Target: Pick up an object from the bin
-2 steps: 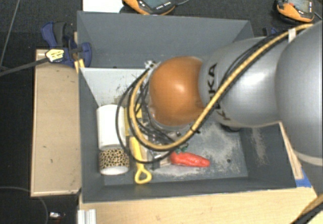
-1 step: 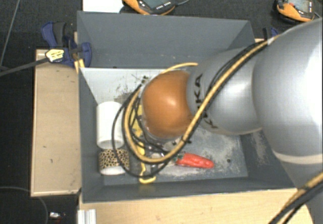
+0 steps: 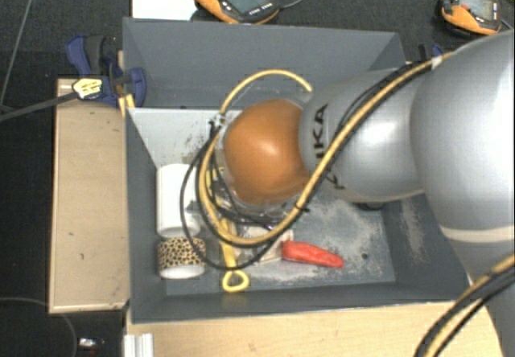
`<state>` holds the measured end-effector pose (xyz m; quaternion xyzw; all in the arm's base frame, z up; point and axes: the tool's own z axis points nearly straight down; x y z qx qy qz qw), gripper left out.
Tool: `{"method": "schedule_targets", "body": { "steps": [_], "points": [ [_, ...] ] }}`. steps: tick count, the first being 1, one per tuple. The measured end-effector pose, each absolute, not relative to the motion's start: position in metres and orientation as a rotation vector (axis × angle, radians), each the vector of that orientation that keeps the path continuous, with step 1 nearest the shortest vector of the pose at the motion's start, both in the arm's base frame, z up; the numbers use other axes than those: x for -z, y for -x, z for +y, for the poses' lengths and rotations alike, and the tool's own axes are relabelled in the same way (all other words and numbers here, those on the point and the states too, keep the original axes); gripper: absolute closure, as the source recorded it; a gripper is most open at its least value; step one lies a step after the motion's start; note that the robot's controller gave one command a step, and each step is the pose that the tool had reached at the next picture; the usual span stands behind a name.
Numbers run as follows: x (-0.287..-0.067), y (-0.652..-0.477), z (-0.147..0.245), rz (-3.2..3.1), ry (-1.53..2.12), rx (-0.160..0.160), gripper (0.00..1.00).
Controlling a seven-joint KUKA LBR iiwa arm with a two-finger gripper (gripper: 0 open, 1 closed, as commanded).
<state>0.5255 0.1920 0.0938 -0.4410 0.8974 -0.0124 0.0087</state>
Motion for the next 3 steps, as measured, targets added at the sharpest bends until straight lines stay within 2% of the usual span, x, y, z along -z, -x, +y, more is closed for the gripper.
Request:
{"method": "schedule_targets", "body": {
  "steps": [1,2,3],
  "points": [
    [-0.070,-0.535,0.175,3.097,0.494,0.009,0.00],
    [-0.070,-0.497,0.160,2.689,1.608,0.027,1.00],
    [-0.070,-0.497,0.160,2.691,1.603,0.026,1.00]
  ]
}}
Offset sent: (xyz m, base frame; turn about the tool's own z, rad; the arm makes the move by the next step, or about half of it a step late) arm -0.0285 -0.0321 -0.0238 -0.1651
